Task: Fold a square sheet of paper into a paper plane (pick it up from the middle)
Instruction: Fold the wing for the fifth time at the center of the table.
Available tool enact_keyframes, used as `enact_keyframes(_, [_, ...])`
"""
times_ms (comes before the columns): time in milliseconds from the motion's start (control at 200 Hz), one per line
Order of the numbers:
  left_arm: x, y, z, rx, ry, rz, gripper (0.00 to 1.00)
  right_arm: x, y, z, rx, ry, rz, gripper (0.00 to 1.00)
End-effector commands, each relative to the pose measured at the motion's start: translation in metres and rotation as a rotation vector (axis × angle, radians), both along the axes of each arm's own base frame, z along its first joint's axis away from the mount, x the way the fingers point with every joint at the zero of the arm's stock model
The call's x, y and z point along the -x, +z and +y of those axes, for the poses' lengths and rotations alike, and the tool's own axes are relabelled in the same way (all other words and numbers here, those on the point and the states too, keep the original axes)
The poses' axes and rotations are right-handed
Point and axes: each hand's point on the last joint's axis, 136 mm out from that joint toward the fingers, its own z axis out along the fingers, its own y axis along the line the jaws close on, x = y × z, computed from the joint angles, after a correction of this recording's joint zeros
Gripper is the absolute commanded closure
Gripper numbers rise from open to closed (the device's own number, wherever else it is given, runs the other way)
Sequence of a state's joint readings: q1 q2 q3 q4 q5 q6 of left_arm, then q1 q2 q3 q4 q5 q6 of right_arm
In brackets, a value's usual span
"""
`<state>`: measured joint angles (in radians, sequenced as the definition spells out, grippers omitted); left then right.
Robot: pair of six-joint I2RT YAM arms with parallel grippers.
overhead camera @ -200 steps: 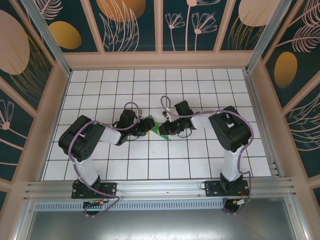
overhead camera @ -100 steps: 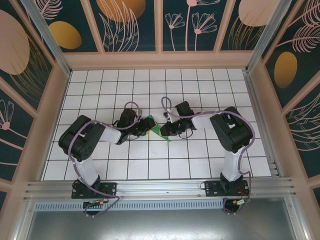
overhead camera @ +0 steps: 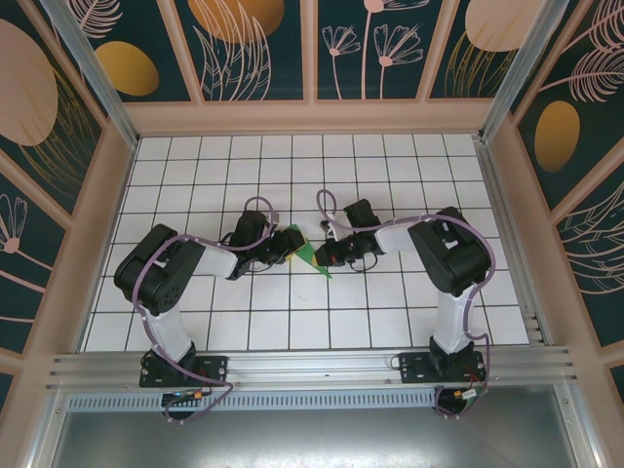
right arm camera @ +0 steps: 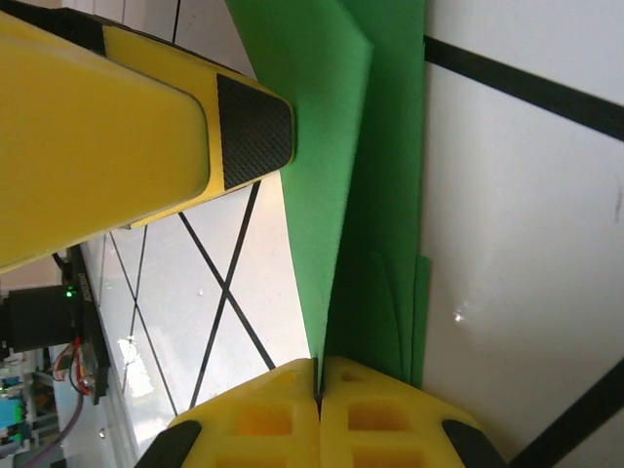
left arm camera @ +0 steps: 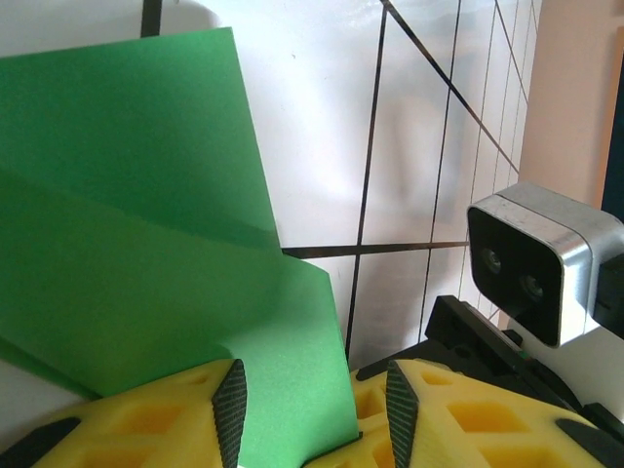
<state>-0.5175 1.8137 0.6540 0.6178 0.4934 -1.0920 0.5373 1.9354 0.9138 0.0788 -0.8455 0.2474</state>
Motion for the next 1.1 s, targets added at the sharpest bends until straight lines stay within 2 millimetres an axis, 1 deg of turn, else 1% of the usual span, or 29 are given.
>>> enact_keyframes(0, [0.001, 0.019, -0.004, 0.03, -0.026, -0.081, 0.54, 0.008, -0.021, -0.01, 0.021, -0.02, 0.079, 1.0])
enact_keyframes(95, [0.007, 0.023, -0.01, 0.043, -0.046, -0.094, 0.54, 0.007, -0.022, -0.009, 0.019, -0.025, 0.095, 1.0])
enact_keyframes(185, [0.01, 0.018, -0.014, 0.026, -0.067, -0.079, 0.54, 0.007, -0.025, -0.009, 0.027, -0.025, 0.11, 1.0])
enact_keyframes(325, [0.013, 0.004, -0.016, 0.004, -0.077, -0.043, 0.56, 0.007, -0.027, -0.009, 0.034, -0.025, 0.12, 1.0])
enact_keyframes(490, [0.013, -0.015, -0.012, -0.053, -0.069, 0.01, 0.57, 0.008, -0.029, -0.011, 0.046, -0.029, 0.125, 1.0])
enact_keyframes(600, [0.013, -0.026, -0.008, -0.095, -0.056, 0.042, 0.58, 0.008, -0.026, -0.011, 0.048, -0.028, 0.119, 1.0])
enact_keyframes(731, [0.014, -0.04, 0.001, -0.166, -0.031, 0.086, 0.59, 0.006, -0.016, -0.012, 0.051, -0.029, 0.099, 0.92])
enact_keyframes(871, [0.018, -0.052, 0.01, -0.237, -0.03, 0.117, 0.6, 0.012, -0.005, -0.018, 0.046, -0.024, 0.081, 0.84])
enact_keyframes(951, [0.02, -0.054, 0.01, -0.243, -0.036, 0.124, 0.6, 0.018, -0.003, -0.021, 0.046, -0.021, 0.088, 0.81])
enact_keyframes(1096, [0.02, -0.057, 0.011, -0.246, -0.034, 0.132, 0.6, 0.024, -0.01, -0.027, 0.067, -0.035, 0.105, 0.81])
